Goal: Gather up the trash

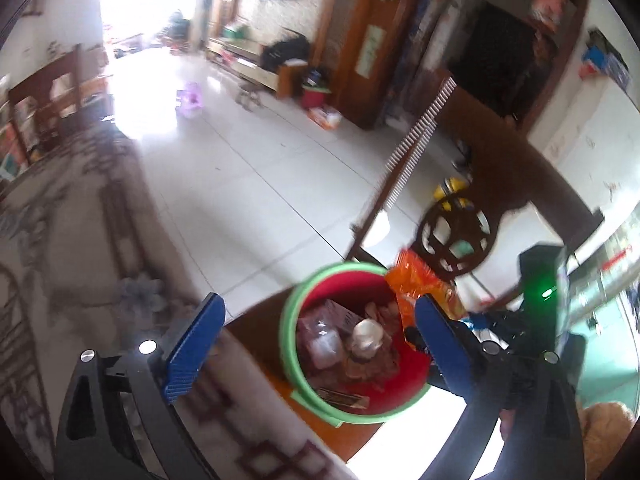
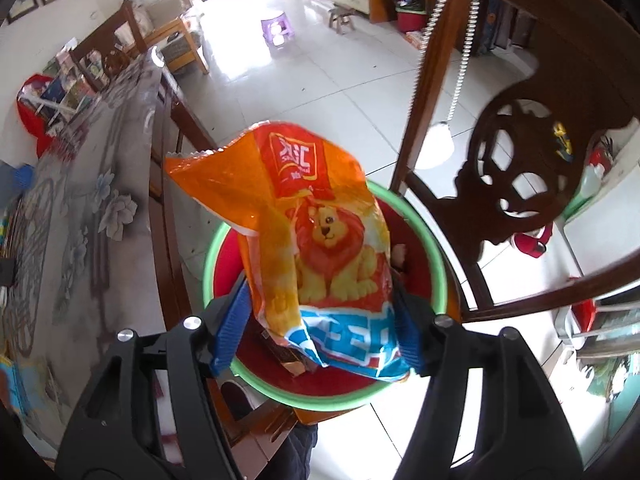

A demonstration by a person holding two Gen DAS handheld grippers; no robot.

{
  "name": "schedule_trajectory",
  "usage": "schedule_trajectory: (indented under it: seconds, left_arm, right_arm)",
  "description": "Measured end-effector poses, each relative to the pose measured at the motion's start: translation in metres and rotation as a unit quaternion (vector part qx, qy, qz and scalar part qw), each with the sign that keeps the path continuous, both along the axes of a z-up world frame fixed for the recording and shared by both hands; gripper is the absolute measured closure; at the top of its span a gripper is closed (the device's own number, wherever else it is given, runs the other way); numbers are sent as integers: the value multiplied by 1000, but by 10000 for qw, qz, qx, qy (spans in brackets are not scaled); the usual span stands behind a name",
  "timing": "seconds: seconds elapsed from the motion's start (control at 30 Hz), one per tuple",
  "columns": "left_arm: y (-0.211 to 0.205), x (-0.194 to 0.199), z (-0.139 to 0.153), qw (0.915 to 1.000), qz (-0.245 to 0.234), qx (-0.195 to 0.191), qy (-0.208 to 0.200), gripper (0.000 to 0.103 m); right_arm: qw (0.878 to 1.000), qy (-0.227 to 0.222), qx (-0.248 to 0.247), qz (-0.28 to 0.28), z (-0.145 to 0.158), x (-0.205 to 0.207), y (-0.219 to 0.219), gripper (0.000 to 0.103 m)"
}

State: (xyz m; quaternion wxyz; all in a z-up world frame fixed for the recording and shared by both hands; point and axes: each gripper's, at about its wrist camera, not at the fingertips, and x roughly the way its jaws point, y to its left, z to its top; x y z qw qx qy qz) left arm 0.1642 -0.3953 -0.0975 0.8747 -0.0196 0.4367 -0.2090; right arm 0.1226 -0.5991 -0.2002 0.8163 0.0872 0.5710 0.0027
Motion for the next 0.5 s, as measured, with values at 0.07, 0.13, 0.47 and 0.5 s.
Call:
schedule_trajectory:
  seconds: [0.07, 0.13, 0.47, 0.5]
  left_arm:
    - [17, -3, 7, 9996, 280, -22, -71, 11]
    - [40, -6, 14, 9981, 584, -47, -164, 11]
    - [166, -40, 29, 9841, 1728, -270, -316, 8]
    - [177, -45, 30, 9837, 1747, -280, -330, 8]
  right_arm:
    - [9999, 83, -73, 89, -6, 4, 9, 28]
    - [9997, 62, -235, 69, -7, 5, 15, 18]
    - [9943, -41, -1064, -29, 0, 5, 43, 11]
    - [9907, 13, -1348, -160, 4, 3, 45, 12]
